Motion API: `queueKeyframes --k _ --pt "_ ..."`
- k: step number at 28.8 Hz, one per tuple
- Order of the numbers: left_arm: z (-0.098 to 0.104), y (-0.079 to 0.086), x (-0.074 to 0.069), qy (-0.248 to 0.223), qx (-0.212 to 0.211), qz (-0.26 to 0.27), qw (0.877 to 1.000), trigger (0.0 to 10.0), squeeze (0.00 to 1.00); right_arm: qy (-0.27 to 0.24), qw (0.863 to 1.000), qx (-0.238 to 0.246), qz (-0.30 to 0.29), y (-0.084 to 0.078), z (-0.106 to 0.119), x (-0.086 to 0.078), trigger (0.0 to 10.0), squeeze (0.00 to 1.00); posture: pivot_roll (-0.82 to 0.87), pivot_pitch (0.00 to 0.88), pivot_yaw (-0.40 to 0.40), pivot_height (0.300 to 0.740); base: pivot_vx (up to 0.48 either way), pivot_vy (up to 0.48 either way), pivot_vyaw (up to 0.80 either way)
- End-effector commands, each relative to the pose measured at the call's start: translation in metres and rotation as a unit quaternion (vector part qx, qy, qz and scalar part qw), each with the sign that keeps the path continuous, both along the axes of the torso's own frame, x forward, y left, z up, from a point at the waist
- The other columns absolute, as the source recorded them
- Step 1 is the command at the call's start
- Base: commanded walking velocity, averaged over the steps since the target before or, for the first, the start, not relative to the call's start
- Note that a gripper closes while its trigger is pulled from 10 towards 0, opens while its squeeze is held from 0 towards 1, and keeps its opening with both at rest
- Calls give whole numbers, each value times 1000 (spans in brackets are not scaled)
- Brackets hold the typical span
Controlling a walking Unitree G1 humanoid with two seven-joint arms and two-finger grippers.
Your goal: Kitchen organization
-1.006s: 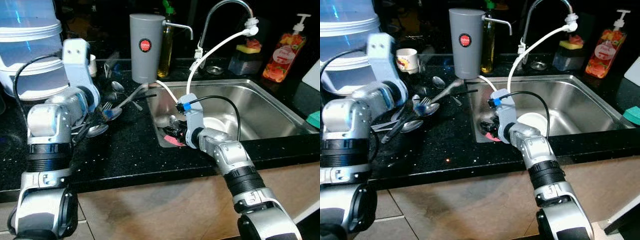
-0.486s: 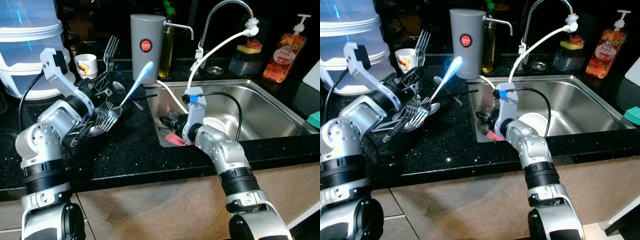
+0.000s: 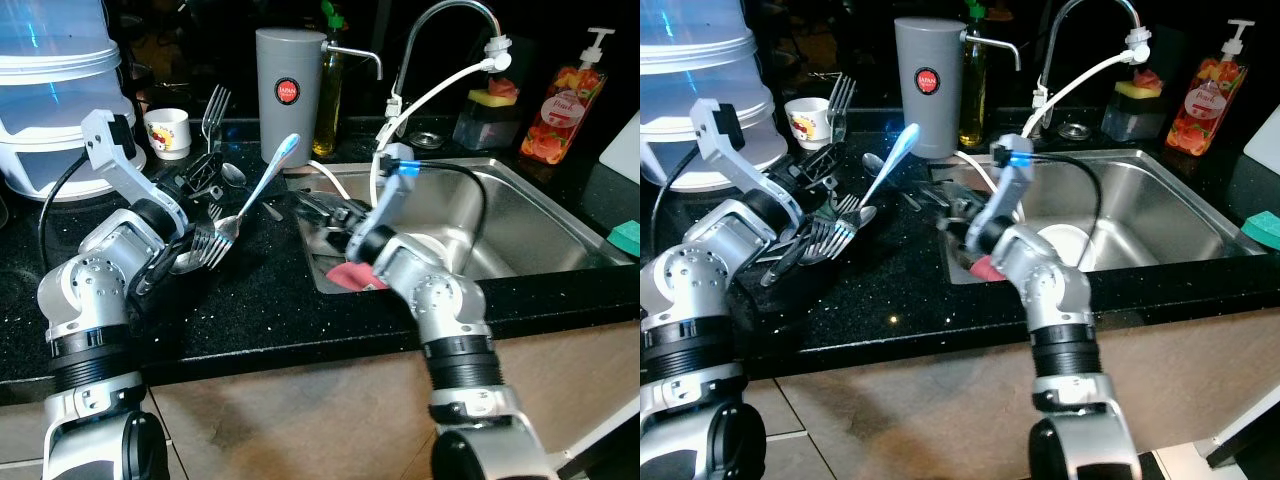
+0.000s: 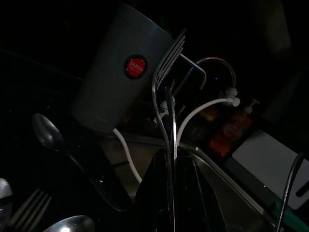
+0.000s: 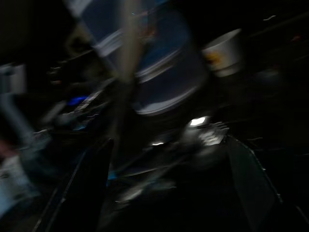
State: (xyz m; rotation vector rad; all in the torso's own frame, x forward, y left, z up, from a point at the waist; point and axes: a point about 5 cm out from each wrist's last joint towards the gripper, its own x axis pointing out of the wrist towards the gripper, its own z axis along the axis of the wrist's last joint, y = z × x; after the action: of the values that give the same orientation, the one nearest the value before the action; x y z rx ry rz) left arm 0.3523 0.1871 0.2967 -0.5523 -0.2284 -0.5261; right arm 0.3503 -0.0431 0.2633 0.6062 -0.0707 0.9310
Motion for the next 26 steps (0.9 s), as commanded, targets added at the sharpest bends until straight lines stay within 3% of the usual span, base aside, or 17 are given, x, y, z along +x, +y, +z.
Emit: queueKeyframes --k 1,2,10,20,26 --pt "-2 1 1 2 0 4 1000 0 0 -3 1000 19 18 2 5 -5 10000 765 86 61 -6 740 0 0 0" --pt "-1 1 1 2 0 5 1000 0 0 0 999 37 31 5 8 -8 10000 0 86 61 -6 740 0 0 0" --pt "-1 -3 2 -2 0 -10 1000 0 0 24 996 75 43 8 12 -10 10000 0 85 60 -6 740 0 0 0" --pt "1 -9 1 -6 -2 -27 1000 0 0 44 997 54 17 10 2 -8 10000 0 84 58 -4 740 0 0 0" --pt "0 -12 0 -6 2 -37 999 0 0 45 997 67 12 11 6 -6 10000 0 86 57 -3 740 0 0 0"
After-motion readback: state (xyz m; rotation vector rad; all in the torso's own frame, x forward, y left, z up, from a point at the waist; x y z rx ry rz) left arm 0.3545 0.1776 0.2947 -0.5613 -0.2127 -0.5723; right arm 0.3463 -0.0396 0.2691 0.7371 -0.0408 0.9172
